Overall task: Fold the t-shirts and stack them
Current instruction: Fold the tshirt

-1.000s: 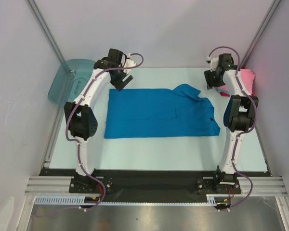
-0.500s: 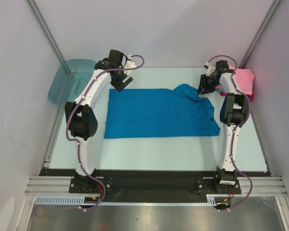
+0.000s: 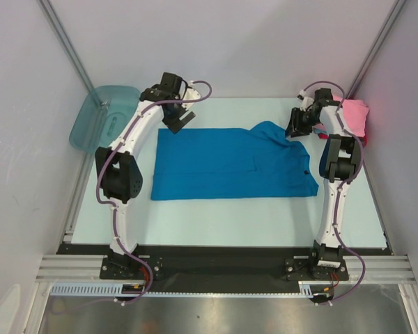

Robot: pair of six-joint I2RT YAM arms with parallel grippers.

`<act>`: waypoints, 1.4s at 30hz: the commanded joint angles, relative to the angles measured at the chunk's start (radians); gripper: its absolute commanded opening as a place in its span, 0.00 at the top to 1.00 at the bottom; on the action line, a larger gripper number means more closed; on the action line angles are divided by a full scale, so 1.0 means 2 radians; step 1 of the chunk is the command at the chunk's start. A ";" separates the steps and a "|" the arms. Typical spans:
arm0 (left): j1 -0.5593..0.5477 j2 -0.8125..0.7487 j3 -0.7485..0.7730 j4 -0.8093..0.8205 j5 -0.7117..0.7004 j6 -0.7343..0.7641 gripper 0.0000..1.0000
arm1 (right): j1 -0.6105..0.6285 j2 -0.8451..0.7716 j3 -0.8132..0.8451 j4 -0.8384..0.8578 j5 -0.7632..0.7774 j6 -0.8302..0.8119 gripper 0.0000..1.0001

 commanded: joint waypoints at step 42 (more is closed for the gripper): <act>-0.018 -0.026 0.013 0.012 -0.012 0.017 0.14 | 0.003 0.040 0.042 0.025 -0.015 0.027 0.63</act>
